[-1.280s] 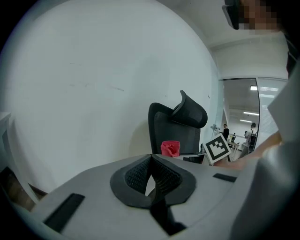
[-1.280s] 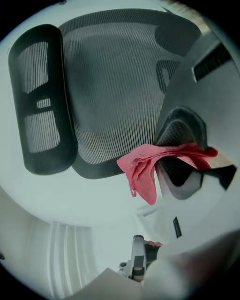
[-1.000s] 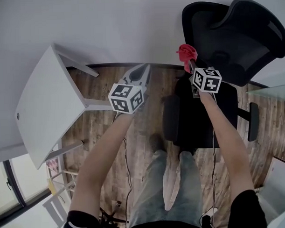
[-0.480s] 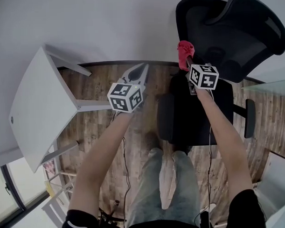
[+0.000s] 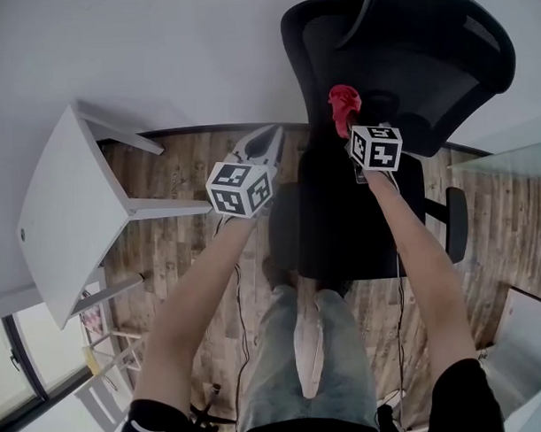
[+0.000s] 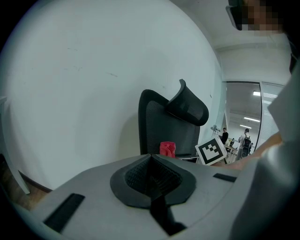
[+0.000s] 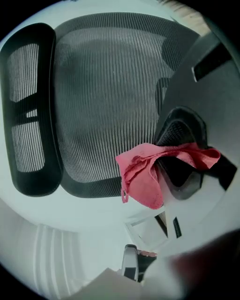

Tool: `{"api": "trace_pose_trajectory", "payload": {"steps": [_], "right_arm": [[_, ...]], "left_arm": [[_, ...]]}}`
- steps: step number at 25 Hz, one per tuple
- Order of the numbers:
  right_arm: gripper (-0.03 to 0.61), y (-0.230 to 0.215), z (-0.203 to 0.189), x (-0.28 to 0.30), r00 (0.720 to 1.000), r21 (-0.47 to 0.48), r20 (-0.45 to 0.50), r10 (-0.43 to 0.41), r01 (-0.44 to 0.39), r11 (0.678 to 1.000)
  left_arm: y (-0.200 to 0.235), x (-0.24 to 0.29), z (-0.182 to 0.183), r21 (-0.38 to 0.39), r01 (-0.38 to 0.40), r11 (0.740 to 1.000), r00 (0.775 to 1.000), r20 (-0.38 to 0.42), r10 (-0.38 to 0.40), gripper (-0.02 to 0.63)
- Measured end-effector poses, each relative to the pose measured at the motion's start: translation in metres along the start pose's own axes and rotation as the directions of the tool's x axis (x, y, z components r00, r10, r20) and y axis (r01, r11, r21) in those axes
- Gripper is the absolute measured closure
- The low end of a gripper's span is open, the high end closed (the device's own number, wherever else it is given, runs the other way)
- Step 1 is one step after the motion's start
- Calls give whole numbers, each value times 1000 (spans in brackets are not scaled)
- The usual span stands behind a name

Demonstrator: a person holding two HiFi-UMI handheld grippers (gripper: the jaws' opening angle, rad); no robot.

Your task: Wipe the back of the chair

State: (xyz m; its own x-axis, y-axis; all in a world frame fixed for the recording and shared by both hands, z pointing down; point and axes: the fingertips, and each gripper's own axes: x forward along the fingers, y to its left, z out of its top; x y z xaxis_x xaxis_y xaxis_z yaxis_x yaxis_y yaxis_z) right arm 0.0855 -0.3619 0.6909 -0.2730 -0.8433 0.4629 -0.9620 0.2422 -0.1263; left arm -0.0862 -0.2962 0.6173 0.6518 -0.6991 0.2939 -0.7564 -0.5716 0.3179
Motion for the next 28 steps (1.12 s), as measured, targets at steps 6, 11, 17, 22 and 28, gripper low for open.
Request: {"api": "trace_pose_trajectory", "payload": {"steps": [6, 11, 17, 22, 28], "right_arm": [[508, -51, -2, -23, 999, 0, -1, -34, 34, 999], [508, -107, -6, -50, 996, 8, 1, -89, 89, 996], [508, -182, -14, -79, 986, 63, -9, -167, 167, 984], [508, -224, -18, -99, 977, 65, -13, -212, 213, 975], [508, -257, -22, -115, 972, 61, -9, -235, 235, 970]], "left_arm": [[-48, 32, 9, 16, 24, 1000, 1000, 9, -24, 589], [-82, 51, 9, -31, 32, 999, 999, 12, -32, 589], [-120, 84, 14, 22, 53, 998, 999, -1, -53, 589], [-153, 110, 12, 72, 127, 989, 991, -40, -125, 589], [-168, 130, 16, 79, 139, 987, 990, -42, -136, 589]]}}
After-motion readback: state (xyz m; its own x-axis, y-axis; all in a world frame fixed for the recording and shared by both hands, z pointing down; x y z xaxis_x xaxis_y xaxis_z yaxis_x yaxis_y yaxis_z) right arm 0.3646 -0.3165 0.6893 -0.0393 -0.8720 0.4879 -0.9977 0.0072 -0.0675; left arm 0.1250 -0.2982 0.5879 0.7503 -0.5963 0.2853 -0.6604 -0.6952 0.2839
